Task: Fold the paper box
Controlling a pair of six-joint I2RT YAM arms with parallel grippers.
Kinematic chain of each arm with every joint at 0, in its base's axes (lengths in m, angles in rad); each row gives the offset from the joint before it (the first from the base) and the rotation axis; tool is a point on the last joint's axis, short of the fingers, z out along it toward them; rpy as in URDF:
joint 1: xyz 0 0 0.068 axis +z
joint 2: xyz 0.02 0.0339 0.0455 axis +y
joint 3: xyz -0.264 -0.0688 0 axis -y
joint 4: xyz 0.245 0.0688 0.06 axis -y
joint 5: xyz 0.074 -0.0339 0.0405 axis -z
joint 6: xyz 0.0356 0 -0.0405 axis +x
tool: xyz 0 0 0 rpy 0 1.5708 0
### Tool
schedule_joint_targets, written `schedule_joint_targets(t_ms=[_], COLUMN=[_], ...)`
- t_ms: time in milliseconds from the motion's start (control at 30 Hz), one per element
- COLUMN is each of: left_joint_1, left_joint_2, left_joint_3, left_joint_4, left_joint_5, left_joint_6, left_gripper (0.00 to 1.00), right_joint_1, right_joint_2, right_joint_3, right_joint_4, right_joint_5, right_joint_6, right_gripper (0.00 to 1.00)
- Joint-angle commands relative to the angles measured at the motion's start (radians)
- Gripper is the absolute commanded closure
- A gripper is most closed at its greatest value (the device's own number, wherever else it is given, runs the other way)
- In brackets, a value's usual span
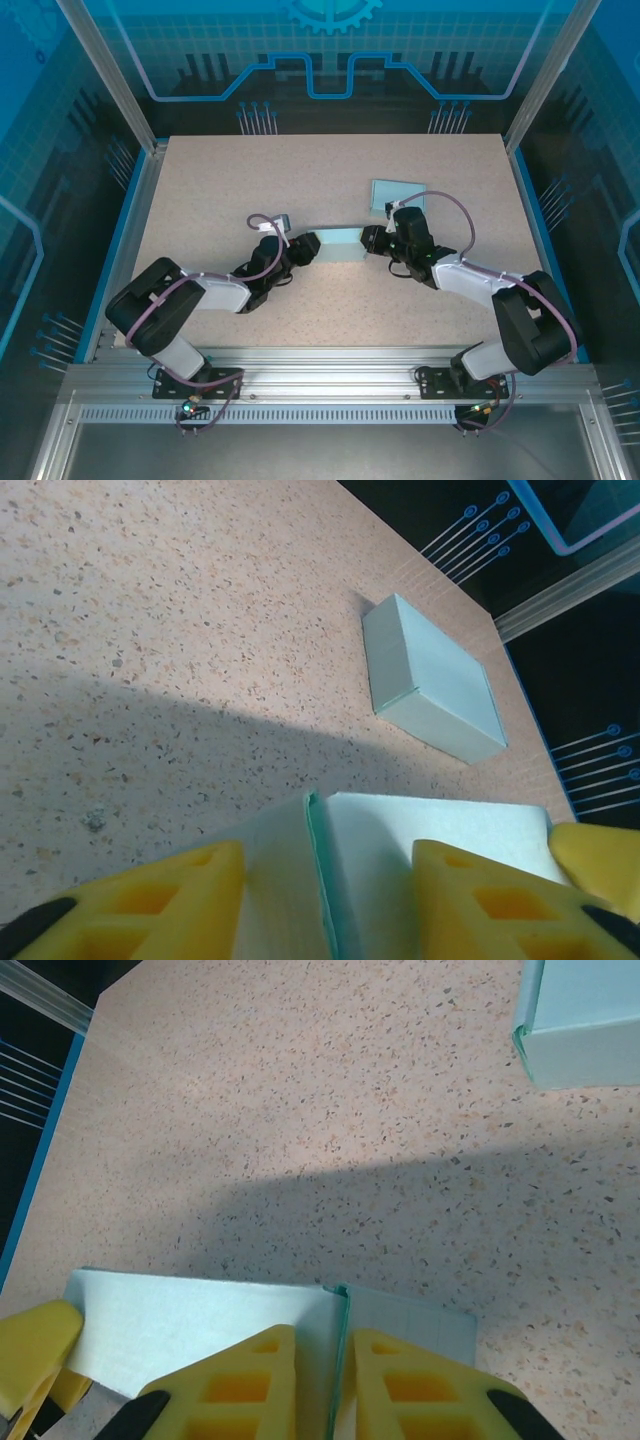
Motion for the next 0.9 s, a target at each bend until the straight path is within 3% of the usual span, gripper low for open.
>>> schedule_joint_targets(t_ms=[0, 233, 333, 533, 667, 867], left_joint_1=[0.008, 0.016, 0.02, 0.022, 0.022, 0.033], left_joint_2=[-0.014, -0.157, -0.181, -0.152, -0.086, 0.048], left_joint_3=[-0.037, 0.132, 0.208, 0.345, 0.415, 0.581], left_joint_4=[-0.189, -0.351, -0.431, -0.655, -0.737, -0.952], left_joint_5=[0.01, 0.037, 0.09, 0.375, 0.379, 0.373], left_joint_6=[0.139, 0.477, 0.65, 1.051, 1.19, 1.296], left_gripper=[0.43, 0.13, 0.09, 0.06, 0.01, 0.01], right_joint_1=[-0.013, -0.008, -0.001, 0.011, 0.015, 0.024], right_joint_2=[0.059, 0.058, 0.06, 0.061, 0.06, 0.05], right_joint_3=[-0.045, 0.003, 0.022, 0.038, 0.043, 0.047], right_joint_4=[-0.221, -0.26, -0.269, -0.283, -0.295, -0.308], right_joint_5=[0.022, 0.035, 0.039, 0.051, 0.054, 0.067], right_joint_6=[-0.031, -0.046, -0.05, -0.057, -0.061, -0.064], right_gripper=[0.87, 0.84, 0.84, 0.83, 0.83, 0.83])
